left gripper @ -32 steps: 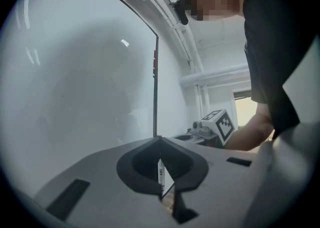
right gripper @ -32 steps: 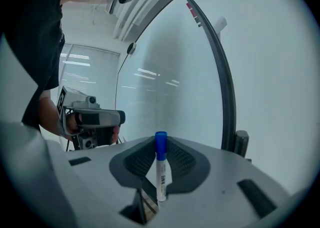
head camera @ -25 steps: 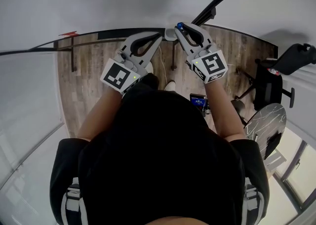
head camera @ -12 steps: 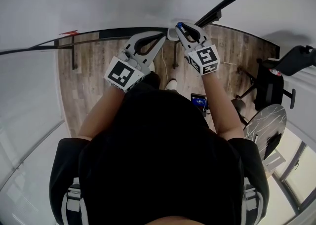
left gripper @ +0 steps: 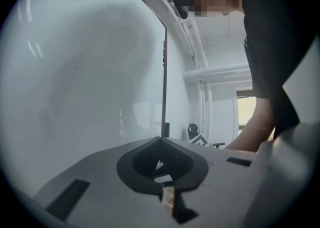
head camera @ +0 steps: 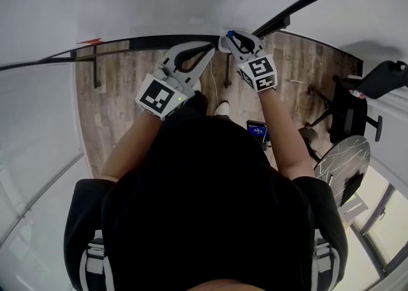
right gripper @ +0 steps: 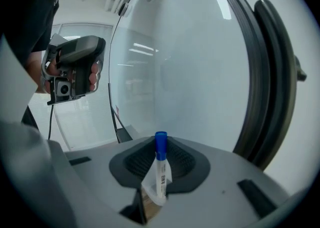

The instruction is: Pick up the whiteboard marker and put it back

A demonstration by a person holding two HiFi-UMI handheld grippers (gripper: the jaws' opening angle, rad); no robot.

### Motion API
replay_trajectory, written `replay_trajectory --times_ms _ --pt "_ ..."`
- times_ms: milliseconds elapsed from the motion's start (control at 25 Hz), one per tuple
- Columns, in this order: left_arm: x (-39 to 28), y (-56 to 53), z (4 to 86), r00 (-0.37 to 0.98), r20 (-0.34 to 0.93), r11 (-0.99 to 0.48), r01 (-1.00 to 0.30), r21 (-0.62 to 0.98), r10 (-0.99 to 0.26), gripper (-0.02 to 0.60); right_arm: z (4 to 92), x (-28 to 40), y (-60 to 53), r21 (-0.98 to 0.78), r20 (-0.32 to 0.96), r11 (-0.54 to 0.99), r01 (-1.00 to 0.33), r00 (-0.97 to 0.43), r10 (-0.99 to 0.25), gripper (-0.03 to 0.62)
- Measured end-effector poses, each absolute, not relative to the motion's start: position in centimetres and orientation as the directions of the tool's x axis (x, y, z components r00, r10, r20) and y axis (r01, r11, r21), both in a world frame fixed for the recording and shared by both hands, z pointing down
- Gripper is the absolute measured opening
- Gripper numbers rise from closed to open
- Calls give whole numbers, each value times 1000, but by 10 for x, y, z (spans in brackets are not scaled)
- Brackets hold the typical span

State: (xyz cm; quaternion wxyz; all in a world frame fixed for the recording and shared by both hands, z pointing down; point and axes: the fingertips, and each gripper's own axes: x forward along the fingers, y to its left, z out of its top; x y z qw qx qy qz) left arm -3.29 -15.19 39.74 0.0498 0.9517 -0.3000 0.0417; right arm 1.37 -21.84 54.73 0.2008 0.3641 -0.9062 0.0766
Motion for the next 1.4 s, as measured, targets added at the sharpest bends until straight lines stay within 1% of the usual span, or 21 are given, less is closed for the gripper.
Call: replay_trajectory --times_ms 160,280,400,640,840,1000,1080,1200,1400 --pt "-34 -149 404 813 143 -813 -578 72 -565 3 564 14 -219 4 465 724 -689 -640 -612 63" --pt "-35 -152 398 814 109 -812 -578 74 -570 3 573 11 -221 2 491 730 -683 -635 -596 63" --pt "-35 -150 399 812 116 -810 -581 74 -572 3 580 9 -219 -6 511 736 -677 -635 -579 64" --pt "-35 -155 404 809 124 -807 -585 78 -574 3 591 9 -226 -15 520 735 -678 -633 -574 64" --pt "-36 -154 399 808 114 -806 -587 76 -578 3 591 6 -223 14 538 750 -661 -628 -563 75" --pt "-39 -154 401 802 141 -802 -594 72 -581 3 587 3 -220 2 535 752 -660 -634 -558 86" --pt "-39 -154 400 806 134 -806 -588 71 -576 3 583 3 -218 -2 530 752 -659 -638 -558 89" --pt "-37 -154 394 807 111 -806 -588 69 -580 3 572 6 -214 -16 510 750 -661 -651 -562 91" --pt "-35 -155 395 801 133 -802 -594 63 -583 3 549 15 -209 -27 457 741 -671 -668 -587 91"
